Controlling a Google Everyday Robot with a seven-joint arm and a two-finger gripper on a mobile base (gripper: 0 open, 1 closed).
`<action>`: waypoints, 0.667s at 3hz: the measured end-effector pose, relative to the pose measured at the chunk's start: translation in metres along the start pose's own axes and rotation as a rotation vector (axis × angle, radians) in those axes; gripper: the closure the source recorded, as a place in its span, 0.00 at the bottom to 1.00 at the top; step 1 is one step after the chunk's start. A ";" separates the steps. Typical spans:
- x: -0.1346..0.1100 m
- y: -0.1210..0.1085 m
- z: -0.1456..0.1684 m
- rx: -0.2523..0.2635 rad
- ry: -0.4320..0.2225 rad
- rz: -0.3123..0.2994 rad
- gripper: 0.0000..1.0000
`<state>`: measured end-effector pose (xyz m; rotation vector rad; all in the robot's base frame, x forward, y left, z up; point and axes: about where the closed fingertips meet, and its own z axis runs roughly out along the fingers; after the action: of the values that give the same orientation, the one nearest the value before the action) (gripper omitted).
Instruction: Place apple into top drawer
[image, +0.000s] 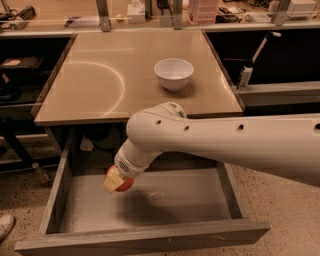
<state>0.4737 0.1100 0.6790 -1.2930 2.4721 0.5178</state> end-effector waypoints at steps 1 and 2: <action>0.007 -0.006 0.009 0.008 0.000 0.018 1.00; 0.014 -0.014 0.020 0.014 -0.007 0.029 1.00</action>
Offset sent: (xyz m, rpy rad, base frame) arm 0.0122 -0.0154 -0.0441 0.0075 -0.0014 -0.0529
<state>0.4796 0.1015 0.6528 -1.2502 2.4876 0.5106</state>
